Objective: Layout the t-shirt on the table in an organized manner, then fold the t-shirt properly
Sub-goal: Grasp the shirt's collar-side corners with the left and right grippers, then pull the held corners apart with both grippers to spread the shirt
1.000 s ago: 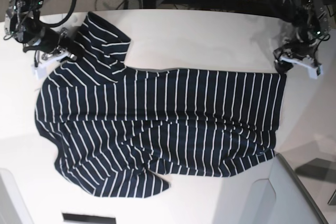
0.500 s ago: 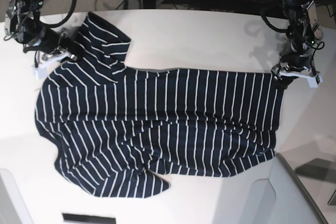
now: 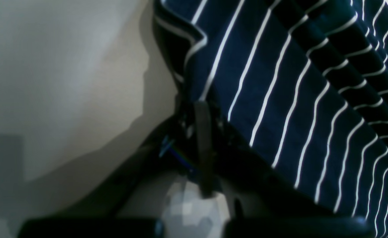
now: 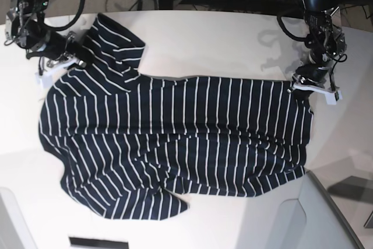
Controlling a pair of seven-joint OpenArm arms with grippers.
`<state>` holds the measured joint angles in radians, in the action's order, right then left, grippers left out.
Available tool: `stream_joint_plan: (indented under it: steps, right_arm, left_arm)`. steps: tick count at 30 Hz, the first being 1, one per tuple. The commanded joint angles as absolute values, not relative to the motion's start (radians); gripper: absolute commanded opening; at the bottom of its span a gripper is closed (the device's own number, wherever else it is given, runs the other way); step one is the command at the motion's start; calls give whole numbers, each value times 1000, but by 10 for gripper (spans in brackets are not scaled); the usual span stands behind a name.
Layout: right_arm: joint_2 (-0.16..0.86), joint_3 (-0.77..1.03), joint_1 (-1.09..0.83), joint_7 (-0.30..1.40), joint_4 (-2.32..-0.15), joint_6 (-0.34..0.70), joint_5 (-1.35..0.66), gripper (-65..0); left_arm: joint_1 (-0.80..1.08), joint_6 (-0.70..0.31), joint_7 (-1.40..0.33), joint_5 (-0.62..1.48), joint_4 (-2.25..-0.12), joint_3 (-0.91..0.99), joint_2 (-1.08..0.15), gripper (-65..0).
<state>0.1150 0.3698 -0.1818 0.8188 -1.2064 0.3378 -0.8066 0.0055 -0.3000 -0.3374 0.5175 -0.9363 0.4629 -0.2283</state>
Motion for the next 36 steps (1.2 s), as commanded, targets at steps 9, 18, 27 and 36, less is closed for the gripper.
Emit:
stream_joint_plan:
  steps: [9,18,27,36]
  right_arm:
    - [124,410,-246,967,-1488,295,-788,-648]
    - [124,421,-329,1050,-1629,285,-788,-648]
    - [125,420,-404,1052,-1719,285,-786,-648]
    - [124,420,-469,1052,-1739,285,-788,-648]
  left_arm:
    - [131,-288,-526,495,-1276,463,-265,-650]
    - [239,-288,-670,495,-1495,567,-255,-650]
    - [357,-288,-685,495,-1575,593,-251,-650]
    - [432,-288,-687,495,-1672,595,-213,-650]
